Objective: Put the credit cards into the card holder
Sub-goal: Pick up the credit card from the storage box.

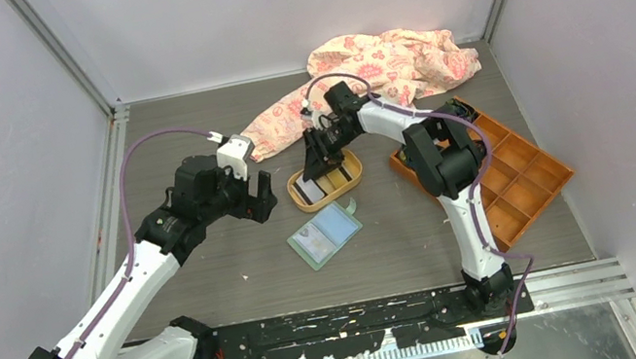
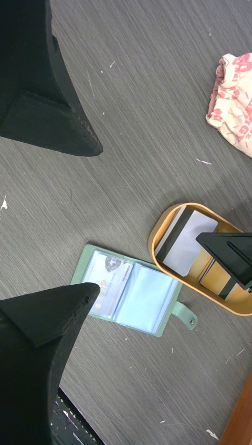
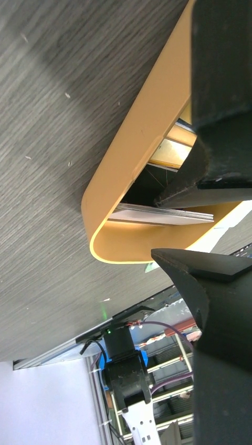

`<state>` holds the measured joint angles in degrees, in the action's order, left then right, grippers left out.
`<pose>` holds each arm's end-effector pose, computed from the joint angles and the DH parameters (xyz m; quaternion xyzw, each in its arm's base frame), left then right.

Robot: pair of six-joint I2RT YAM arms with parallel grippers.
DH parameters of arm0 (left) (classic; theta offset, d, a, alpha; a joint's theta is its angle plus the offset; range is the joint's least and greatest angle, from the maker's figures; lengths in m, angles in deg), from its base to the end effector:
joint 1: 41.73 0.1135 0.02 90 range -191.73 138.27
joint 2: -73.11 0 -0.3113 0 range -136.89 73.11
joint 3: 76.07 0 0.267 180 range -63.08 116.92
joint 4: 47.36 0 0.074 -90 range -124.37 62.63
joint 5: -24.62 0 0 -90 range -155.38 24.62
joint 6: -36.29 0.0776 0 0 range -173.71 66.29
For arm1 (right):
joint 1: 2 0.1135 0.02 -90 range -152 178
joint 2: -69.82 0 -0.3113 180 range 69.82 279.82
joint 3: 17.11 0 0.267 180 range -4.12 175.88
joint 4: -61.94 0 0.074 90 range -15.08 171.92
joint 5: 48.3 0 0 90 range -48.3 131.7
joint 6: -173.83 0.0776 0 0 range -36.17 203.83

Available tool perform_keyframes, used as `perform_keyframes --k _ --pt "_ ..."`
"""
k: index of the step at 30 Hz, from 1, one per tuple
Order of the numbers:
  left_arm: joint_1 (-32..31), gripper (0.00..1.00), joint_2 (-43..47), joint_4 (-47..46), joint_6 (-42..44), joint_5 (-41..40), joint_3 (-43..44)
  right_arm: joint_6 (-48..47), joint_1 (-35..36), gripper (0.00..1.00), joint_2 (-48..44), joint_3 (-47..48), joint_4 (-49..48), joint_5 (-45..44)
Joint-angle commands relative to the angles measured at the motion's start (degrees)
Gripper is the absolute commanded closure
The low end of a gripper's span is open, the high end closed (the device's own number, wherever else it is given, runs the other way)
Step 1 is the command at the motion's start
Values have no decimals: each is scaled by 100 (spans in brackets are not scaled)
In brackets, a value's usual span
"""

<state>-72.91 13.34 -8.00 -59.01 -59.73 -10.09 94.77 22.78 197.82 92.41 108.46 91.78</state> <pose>0.2145 -0.1387 0.3287 0.2196 0.8508 -0.1900 0.4380 0.4446 0.2708 0.1620 -0.1975 0.8671 0.4534 0.0599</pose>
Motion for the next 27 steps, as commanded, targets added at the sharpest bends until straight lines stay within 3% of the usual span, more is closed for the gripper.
perform_keyframes --k 1,27 --pt "-26 11 35 -317 98 59 1 15 126 60 20 118 23 222" --pt "-21 11 7 -322 108 33 -9 395 162 56 -77 -12 -352 759"
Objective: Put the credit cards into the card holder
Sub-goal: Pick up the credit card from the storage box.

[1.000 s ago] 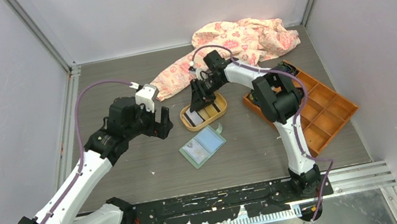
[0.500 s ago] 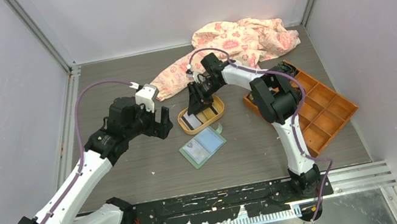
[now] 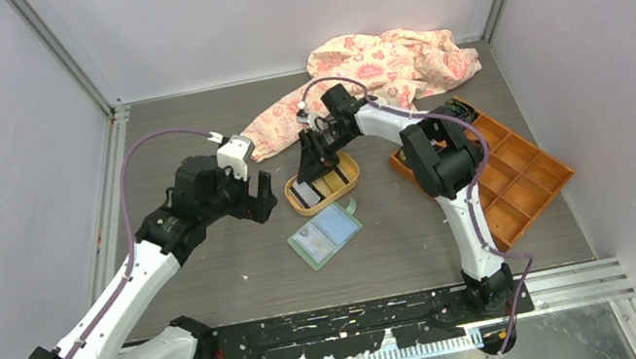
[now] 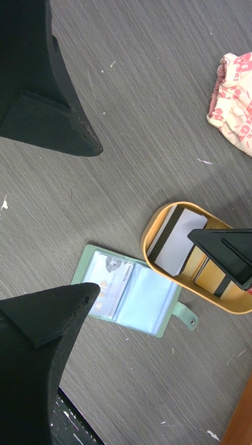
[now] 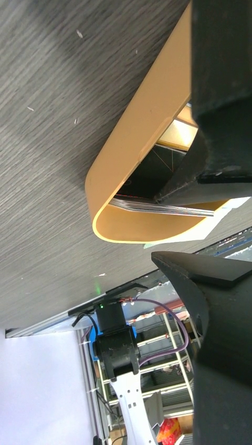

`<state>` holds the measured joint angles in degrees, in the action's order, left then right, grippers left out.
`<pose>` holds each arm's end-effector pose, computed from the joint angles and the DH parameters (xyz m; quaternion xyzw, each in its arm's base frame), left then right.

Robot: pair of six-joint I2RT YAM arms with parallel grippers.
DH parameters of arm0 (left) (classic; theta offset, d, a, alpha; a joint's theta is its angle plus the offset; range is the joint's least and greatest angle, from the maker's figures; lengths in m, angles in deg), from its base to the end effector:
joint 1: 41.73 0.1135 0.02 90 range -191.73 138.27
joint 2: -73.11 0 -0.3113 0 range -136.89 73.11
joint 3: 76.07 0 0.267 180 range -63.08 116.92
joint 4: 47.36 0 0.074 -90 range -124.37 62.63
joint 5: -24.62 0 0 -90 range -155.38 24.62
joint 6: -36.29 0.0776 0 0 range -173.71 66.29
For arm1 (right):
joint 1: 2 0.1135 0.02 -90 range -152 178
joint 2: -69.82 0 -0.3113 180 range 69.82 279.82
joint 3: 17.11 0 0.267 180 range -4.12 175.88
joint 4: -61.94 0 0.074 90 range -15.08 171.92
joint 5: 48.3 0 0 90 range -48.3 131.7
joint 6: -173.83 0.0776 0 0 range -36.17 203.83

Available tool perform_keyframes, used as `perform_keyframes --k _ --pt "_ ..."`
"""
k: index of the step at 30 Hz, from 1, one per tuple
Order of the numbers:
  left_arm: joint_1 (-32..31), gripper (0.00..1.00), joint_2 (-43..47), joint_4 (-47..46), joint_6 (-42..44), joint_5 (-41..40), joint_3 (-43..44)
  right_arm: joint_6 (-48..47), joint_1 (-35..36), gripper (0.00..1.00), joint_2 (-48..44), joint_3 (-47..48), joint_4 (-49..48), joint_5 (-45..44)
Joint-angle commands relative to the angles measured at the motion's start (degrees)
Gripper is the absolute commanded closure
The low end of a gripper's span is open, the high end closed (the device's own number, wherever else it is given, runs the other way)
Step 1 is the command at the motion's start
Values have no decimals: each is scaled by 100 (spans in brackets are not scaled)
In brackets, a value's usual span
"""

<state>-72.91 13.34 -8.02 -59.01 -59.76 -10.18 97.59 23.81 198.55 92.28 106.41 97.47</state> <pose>0.2145 -0.1387 0.3281 0.2195 0.8511 -0.1896 0.4375 0.4390 0.2836 0.1624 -0.1957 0.8450 0.4964 0.0342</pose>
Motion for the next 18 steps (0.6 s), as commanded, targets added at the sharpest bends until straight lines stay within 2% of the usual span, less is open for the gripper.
perform_keyframes --k 1,7,14,18 --pt "-25 11 4 -315 108 35 0 110 67 56 -139 8 -132 189" --pt "-26 11 8 -318 108 35 1 114 122 51 -77 54 -81 259" --pt "-28 11 -7 -324 108 52 1 223 124 58 -64 19 -155 227" --pt "-26 11 -11 -332 108 52 -3 -123 191 58 -64 115 178 -183"
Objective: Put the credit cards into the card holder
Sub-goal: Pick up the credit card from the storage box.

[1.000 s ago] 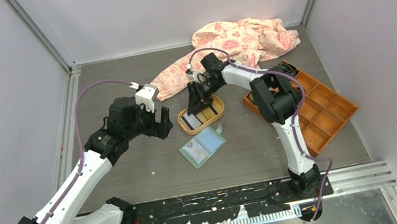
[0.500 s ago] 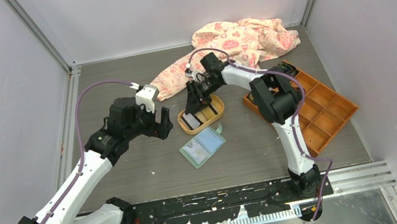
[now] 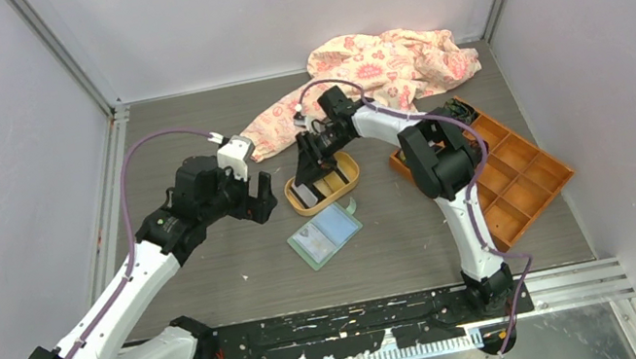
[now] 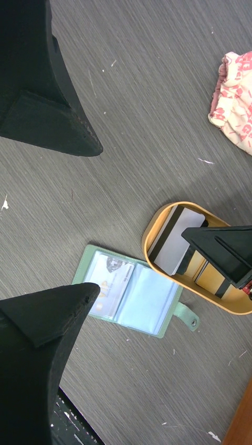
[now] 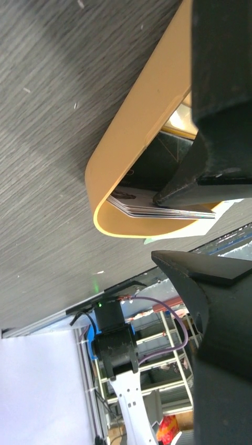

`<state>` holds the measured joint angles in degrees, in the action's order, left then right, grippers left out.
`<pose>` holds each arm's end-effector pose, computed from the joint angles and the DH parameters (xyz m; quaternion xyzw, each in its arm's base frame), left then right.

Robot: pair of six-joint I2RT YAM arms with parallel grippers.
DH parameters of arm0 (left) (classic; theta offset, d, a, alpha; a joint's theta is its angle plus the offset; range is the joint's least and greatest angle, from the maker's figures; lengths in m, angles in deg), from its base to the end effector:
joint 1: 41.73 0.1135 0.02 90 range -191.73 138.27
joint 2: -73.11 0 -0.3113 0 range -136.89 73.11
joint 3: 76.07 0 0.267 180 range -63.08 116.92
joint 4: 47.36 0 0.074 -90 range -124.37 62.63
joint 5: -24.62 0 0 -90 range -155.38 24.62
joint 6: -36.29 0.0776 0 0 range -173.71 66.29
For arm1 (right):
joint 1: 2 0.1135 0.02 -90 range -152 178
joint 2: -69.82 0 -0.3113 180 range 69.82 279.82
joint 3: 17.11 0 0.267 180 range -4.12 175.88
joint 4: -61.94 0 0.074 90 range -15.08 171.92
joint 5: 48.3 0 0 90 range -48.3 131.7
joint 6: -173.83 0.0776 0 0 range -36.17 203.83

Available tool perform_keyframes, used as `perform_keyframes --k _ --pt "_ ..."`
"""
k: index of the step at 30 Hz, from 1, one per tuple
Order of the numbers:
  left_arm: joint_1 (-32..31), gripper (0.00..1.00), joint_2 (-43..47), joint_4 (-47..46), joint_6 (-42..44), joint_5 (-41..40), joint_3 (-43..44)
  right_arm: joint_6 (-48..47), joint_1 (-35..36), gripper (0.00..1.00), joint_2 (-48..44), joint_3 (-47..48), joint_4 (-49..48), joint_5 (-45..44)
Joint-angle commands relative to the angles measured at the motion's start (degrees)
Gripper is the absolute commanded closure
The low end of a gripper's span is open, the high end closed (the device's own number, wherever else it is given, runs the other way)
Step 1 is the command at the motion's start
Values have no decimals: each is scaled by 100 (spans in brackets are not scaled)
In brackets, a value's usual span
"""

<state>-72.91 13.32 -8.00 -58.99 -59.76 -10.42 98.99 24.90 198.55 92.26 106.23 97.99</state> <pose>0.2143 -0.1386 0.3263 0.2198 0.8523 -0.1889 0.4355 0.4333 0.2922 0.1629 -0.1948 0.8431 0.5008 0.0228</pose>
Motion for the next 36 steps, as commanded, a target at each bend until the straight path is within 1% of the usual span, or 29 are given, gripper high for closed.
perform_keyframes --k 1,5,11,18,24,28,36 --pt "-28 11 -9 -331 106 50 19 -373 97 57 -40 178 325 -325" --pt "-28 11 -8 -333 100 50 17 -600 180 55 35 291 603 -612" --pt "-26 11 6 -328 106 52 18 -648 273 54 129 328 657 -639" --pt "-29 11 14 -319 115 37 16 -777 387 54 227 437 837 -964" --pt "-29 11 24 -315 115 34 18 -850 348 57 83 477 884 -881" --pt "-24 11 3 -323 115 37 16 -891 246 62 -39 471 881 -675" --pt "-24 11 -12 -321 115 33 16 -892 23 62 -205 439 868 -389"
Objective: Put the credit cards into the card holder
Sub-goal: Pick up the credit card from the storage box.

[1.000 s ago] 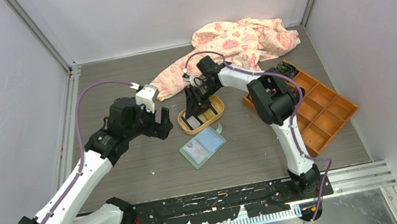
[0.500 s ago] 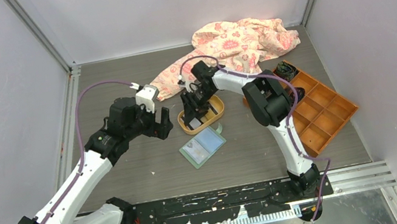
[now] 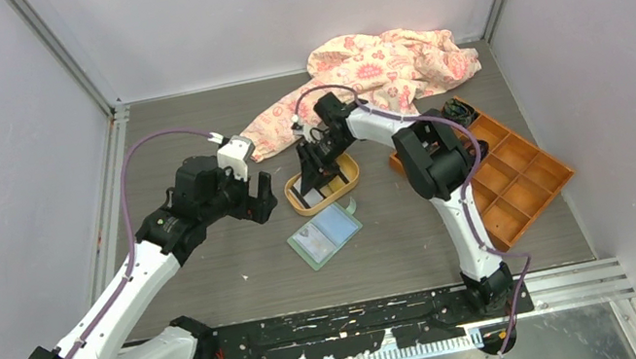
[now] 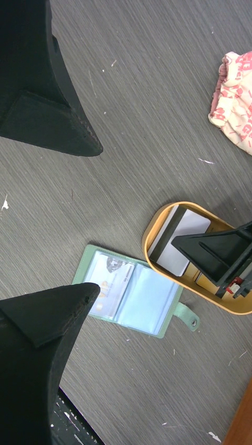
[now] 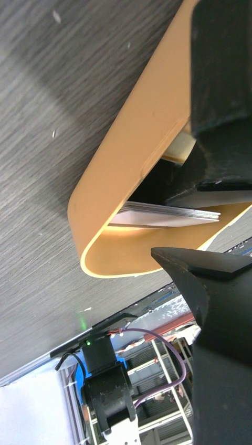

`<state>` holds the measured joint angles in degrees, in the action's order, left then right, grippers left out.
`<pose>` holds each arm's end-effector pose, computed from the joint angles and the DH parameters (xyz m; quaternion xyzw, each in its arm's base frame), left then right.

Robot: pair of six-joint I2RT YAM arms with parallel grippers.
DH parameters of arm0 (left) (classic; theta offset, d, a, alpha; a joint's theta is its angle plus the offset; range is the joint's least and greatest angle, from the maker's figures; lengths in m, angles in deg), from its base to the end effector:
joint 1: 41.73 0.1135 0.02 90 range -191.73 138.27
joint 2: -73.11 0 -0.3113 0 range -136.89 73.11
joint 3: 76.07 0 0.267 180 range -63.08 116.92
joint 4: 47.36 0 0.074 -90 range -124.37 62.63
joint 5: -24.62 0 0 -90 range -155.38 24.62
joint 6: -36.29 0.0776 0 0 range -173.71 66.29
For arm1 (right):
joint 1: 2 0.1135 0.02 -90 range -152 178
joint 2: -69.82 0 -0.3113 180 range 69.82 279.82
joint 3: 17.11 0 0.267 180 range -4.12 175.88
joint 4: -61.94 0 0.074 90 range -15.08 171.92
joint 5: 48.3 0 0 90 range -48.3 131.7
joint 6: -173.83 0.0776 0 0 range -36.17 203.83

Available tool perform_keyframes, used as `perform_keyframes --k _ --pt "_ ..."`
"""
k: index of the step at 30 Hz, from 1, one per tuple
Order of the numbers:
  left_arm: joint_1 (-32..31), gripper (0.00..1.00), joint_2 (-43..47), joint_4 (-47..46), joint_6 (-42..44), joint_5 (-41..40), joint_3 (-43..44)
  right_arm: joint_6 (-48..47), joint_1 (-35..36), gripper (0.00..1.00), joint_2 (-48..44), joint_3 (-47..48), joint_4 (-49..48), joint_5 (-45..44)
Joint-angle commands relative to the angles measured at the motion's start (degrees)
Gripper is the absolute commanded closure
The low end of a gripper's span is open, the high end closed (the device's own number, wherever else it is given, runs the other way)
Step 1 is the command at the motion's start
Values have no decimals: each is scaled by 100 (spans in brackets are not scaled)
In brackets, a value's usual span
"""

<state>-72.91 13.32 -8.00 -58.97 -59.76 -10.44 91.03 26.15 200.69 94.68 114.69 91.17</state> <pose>0.2143 -0.1386 0.3262 0.2199 0.8523 -0.1888 0.4354 0.4261 0.2949 0.1434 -0.2280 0.8699 0.4372 0.0112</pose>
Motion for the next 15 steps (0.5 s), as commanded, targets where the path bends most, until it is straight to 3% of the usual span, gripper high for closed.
perform_keyframes --k 1,15 --pt "-28 11 -9 -319 113 26 18 -96 -125 62 -429 189 18 324" --pt "-29 11 -5 -308 130 8 14 -67 98 62 -91 177 35 150"
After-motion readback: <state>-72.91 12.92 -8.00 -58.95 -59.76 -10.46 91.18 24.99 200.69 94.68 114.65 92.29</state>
